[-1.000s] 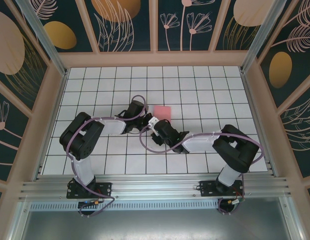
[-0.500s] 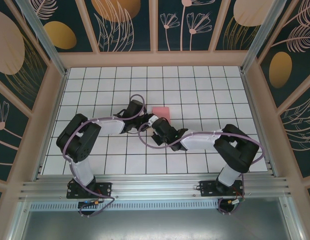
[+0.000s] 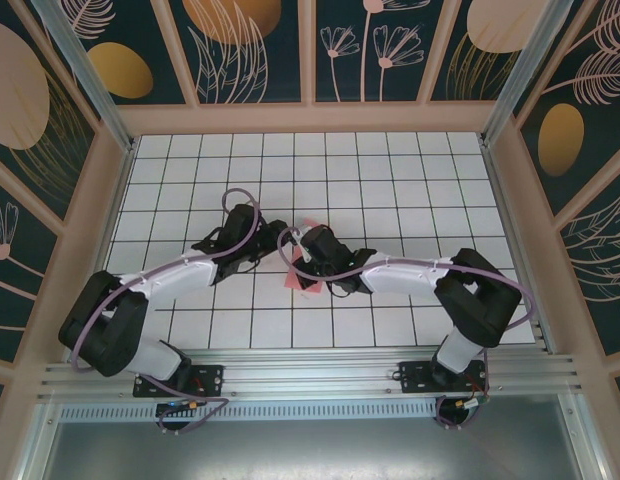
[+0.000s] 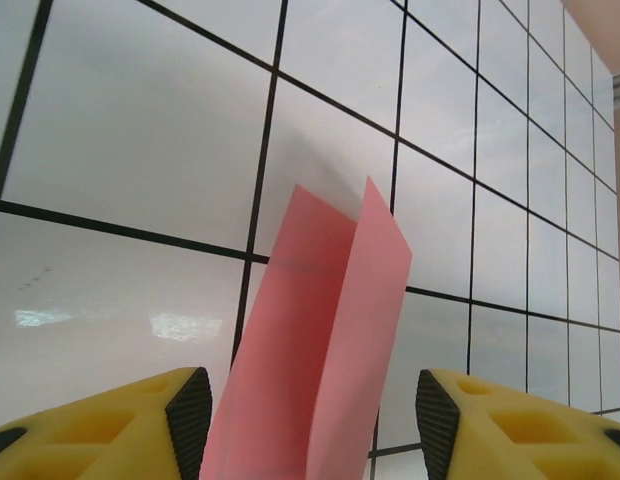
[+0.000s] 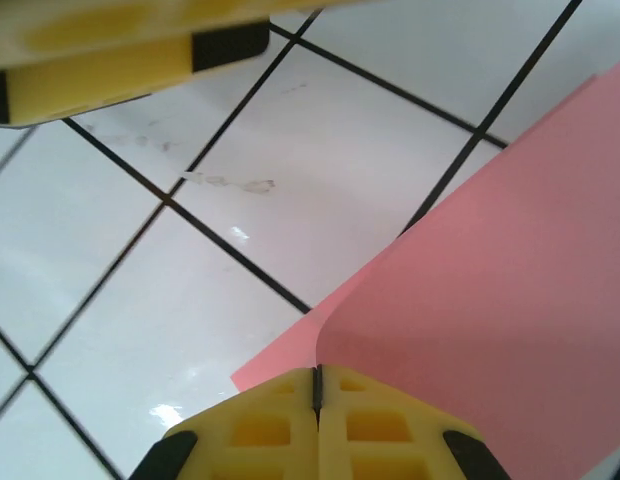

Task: Fold a paper plane with a square sheet of paper (pick it up from the middle)
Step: Fold the triangle a second time at the center of the table.

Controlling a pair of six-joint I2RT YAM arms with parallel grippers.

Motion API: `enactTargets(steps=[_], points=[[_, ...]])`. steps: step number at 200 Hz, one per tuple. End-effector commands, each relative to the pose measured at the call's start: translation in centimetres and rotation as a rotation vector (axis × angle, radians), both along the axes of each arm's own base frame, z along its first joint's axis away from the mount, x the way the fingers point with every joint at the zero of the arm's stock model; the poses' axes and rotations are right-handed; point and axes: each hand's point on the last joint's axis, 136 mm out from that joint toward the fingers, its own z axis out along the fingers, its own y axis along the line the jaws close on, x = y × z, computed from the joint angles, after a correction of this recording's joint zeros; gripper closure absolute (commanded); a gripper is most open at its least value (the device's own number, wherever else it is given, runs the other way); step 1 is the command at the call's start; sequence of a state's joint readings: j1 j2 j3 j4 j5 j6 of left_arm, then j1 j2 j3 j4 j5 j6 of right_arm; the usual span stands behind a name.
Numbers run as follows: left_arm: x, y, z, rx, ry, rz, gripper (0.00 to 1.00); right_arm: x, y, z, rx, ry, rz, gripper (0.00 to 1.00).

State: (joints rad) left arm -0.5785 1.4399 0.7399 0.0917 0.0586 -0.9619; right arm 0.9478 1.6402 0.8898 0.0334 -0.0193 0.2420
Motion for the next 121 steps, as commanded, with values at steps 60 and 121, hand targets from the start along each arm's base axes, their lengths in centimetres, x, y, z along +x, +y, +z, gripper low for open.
enactTargets(steps=[60,121], points=[[-2.9,3.2,0.6,0.015,-0.159,0.005,0.60,-0.8,2.0,0.8,0.279,0.287,-0.026,1.00],[-5.4,0.1,-0.9,-0.107,-0.145,-0.202,0.76,-1.1,0.5,-0.4,0.409,0.365,-0.029,1.00]])
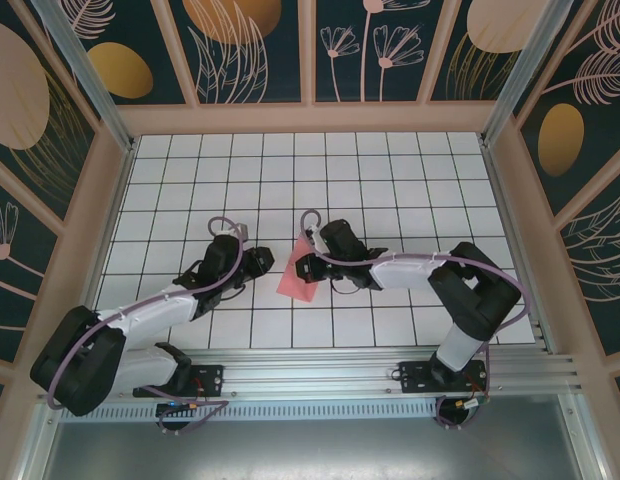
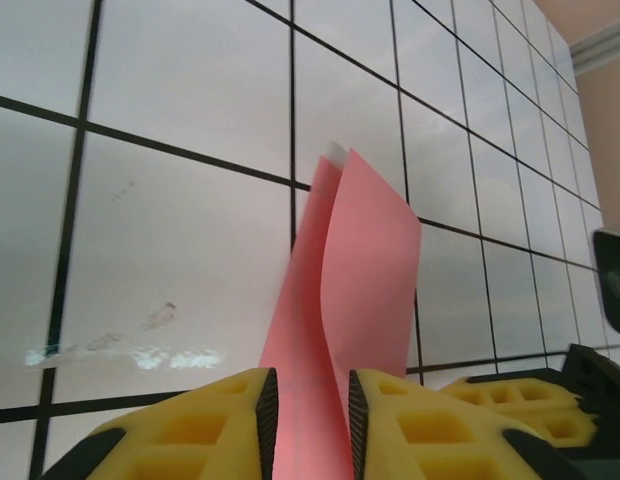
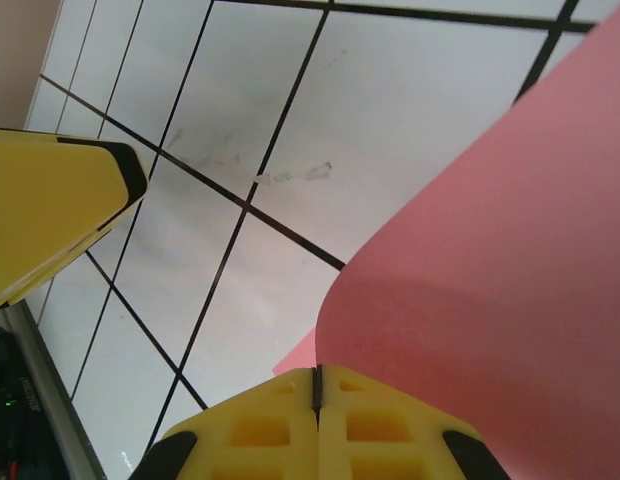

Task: Fold a paper plane with a square sheet of paper (pick it up from the middle)
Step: Fold the triangle a second time at the center of the table.

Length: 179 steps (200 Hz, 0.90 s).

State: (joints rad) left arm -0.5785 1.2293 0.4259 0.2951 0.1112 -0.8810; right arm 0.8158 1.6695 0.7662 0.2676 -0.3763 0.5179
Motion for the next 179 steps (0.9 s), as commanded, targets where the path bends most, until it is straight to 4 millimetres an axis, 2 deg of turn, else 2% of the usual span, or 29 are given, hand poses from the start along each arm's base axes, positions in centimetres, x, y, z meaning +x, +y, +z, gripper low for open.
enactTargets(steps=[1,65,115,179], points=[[-0.6,-2.0,0.7,-0.073,-0.034,-0.119,0.76,-0.6,0.6,0.6,0.115,0.033,0.018,1.00],[-3.3,-4.0,-2.4,-0.141,0.108,-0.258,0.89,-0.6,-0.6,-0.5,0.135,0.053,-0.012,1.00],[-5.0,-4.8,-3.7,-0.142,0.167,-0.306,0.89,-0.4,-0.8,-0.4,0.152,0.056,-0.035,1.00],[-5.3,-6.8,-5.4,-0.113,0.216,-0.346,0.88,-0.7,-1.2,-1.0,0.132,0.061,-0.038,1.00]])
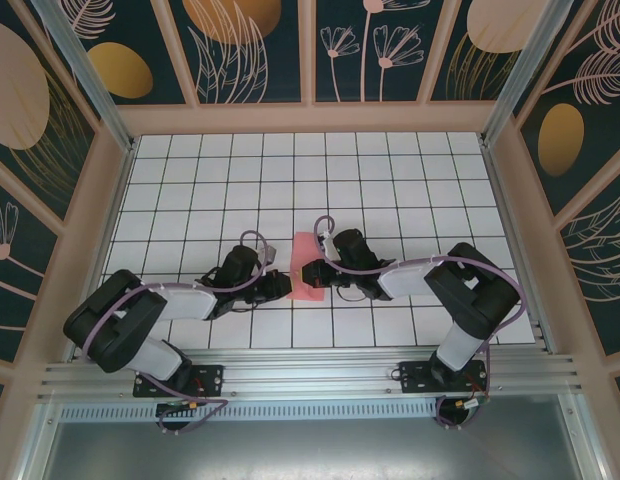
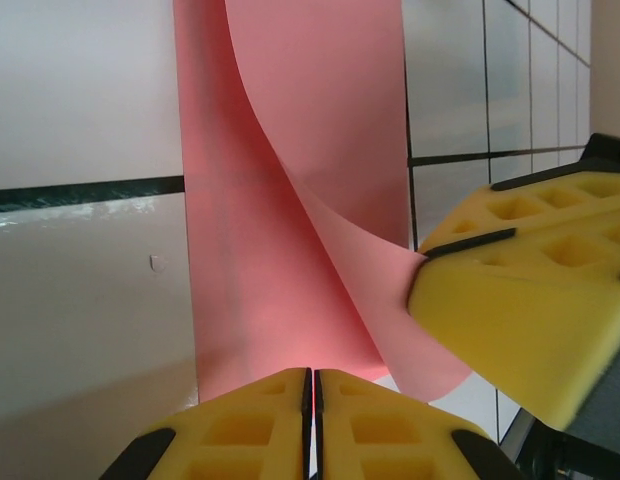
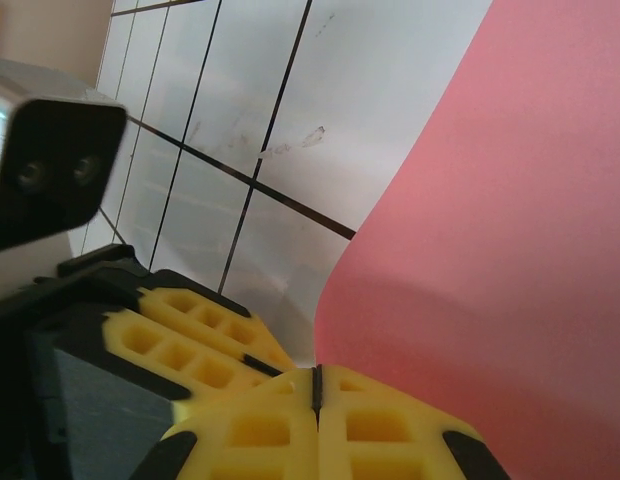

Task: Fold a paper plane with a square sheet of paper (pick it up from the middle)
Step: Fold the triangle a second time at the center of the table.

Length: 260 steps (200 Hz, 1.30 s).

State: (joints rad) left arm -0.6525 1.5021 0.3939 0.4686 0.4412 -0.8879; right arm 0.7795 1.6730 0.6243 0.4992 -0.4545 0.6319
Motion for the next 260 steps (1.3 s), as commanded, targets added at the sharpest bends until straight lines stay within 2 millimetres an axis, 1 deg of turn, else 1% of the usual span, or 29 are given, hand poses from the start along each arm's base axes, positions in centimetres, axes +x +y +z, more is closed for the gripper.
enactTargets(steps=[1,19,38,64,87,106,135,169,194,208,233,244,260], points=[[0.5,-1.1,0.4,-0.022,-0.008,-0.012,0.88,0.0,-0.1,-0.2,0.011,-0.004,0.002,1.00],[0.7,-0.8,-0.3,0.003,-0.002,0.002,0.88,-0.1,-0.2,-0.4,0.001,-0.003,0.005,1.00],[0.8,-0.4,-1.4,0.052,0.016,0.014,0.89,-0.1,-0.4,-0.4,-0.008,-0.006,0.013,1.00],[0.5,0.6,-3.2,0.133,0.035,0.018,0.90,0.4,-1.1,-0.5,-0.021,-0.009,0.015,1.00],[0.2,1.0,-4.4,0.179,0.057,0.007,0.91,0.5,-1.6,-0.5,-0.038,-0.014,0.041,1.00],[0.1,1.2,-4.8,0.193,0.062,0.005,0.91,0.6,-1.6,-0.3,-0.038,-0.020,0.076,1.00],[0.1,1.6,-5.2,0.219,0.060,0.004,0.92,1.1,-2.3,-0.8,-0.071,-0.031,0.102,1.00],[0.1,1.8,-5.6,0.244,0.066,0.000,0.91,1.7,-2.5,-0.3,-0.061,-0.043,0.138,1.00],[0.3,1.3,-5.0,0.218,0.065,0.004,0.90,1.9,-2.3,0.0,-0.046,-0.037,0.123,1.00],[0.7,0.5,-3.4,0.162,0.050,0.007,0.89,1.8,-2.3,0.1,-0.022,-0.022,0.097,1.00],[1.5,-0.5,0.6,0.044,0.002,0.043,0.86,1.5,-2.1,0.1,-0.005,-0.015,0.057,1.00],[1.5,-0.7,1.5,0.016,0.004,0.054,0.86,1.5,-2.1,0.1,-0.007,-0.019,0.042,1.00],[1.2,-0.8,1.9,-0.007,0.035,0.074,0.88,1.4,-2.0,0.1,-0.003,-0.016,0.026,1.00]])
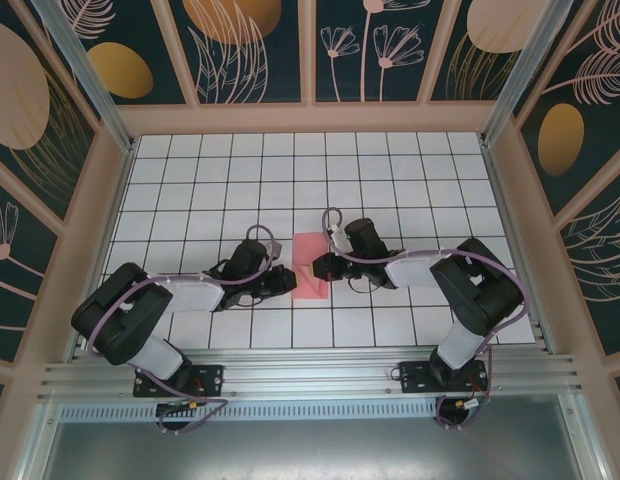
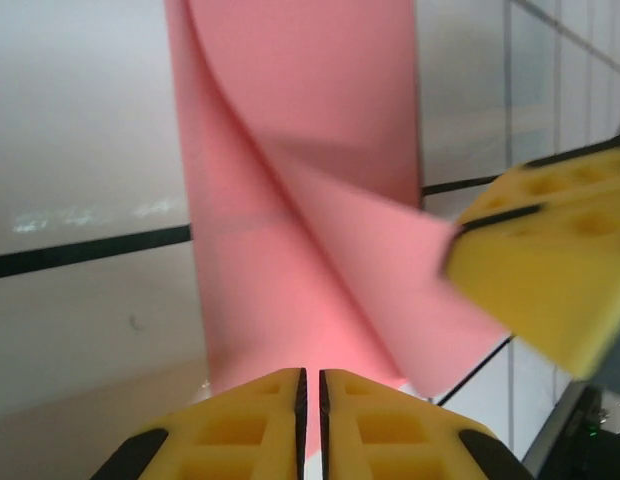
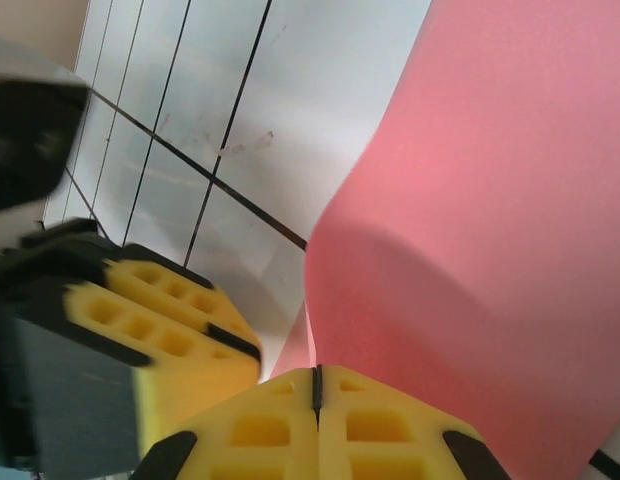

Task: Fold a paper plane with a square sheet of paper (pick it up from the middle)
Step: Fold the triangle a second time at the center of the table.

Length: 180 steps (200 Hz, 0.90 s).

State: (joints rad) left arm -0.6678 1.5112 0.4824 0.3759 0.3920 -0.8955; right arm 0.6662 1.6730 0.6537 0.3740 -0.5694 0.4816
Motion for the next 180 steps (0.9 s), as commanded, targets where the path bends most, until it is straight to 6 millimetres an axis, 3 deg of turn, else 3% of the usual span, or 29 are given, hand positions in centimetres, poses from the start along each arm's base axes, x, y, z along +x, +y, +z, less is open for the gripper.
enactTargets(steps=[1,32,56,118,180], points=[[-0.3,0.0,1.0,-0.041,0.041,0.049,0.88,0.1,0.4,0.7,0.034,-0.012,-0.034,1.00],[-1.0,1.6,-1.3,0.131,0.125,0.111,0.95,-0.1,0.7,0.5,0.026,-0.012,-0.044,1.00],[-1.0,2.5,-1.6,0.190,0.137,0.162,0.99,-0.1,0.7,0.5,0.027,-0.010,-0.055,1.00],[-0.7,-0.1,0.0,0.132,0.105,0.134,0.93,-0.2,1.0,0.7,0.032,-0.014,-0.044,1.00],[-1.0,0.3,-2.9,0.288,0.140,0.115,0.94,-0.3,1.1,0.8,0.032,-0.019,-0.042,1.00]])
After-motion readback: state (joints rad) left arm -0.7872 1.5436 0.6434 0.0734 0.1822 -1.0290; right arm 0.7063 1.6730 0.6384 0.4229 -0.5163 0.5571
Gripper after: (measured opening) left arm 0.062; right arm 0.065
